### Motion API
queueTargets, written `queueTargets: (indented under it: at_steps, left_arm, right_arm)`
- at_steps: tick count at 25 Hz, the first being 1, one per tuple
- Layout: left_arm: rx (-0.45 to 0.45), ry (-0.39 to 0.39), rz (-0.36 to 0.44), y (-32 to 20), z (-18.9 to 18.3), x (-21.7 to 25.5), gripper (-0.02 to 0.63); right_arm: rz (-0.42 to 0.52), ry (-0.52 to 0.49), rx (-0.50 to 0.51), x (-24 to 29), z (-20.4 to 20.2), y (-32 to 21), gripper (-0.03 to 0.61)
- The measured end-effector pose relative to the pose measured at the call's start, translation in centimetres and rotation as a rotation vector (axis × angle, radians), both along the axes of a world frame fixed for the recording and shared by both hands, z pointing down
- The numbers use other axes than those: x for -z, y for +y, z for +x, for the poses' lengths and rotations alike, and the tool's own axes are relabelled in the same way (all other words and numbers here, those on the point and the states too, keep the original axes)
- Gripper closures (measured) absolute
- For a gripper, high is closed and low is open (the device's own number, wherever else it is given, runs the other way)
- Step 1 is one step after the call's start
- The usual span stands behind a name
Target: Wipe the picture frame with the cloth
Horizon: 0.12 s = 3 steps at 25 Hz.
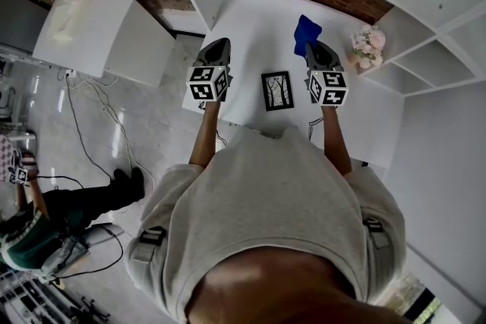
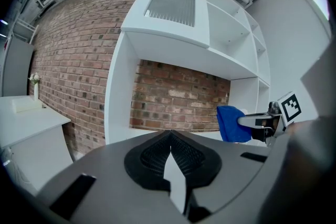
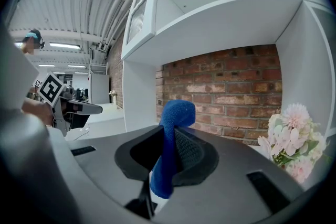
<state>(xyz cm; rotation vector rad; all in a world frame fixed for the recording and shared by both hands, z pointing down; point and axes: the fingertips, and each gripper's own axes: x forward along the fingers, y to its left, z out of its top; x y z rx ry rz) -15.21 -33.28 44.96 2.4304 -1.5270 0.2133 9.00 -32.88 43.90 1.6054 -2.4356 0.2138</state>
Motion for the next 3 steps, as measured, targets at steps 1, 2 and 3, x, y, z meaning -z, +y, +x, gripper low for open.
queueTargets:
  at_steps: [1,2,3]
  left_arm:
    - [0.0,0.002,0.001,-0.01,-0.05,0.08,0.598]
    - [0.001,0.004,0.002,-0.02,-0.08,0.18,0.597]
    - [0.001,0.007,0.004,-0.04,-0.1,0.29,0.598]
  right_arm:
    - [0.002,0.0,0.001,0.09,-0.07,-0.06,0.517]
    - [0.003,0.0,0.001,0.2,-0.13,-0.12,0.517]
    - [0.005,0.001,0.002,0.33,-0.19,-0.19,0.518]
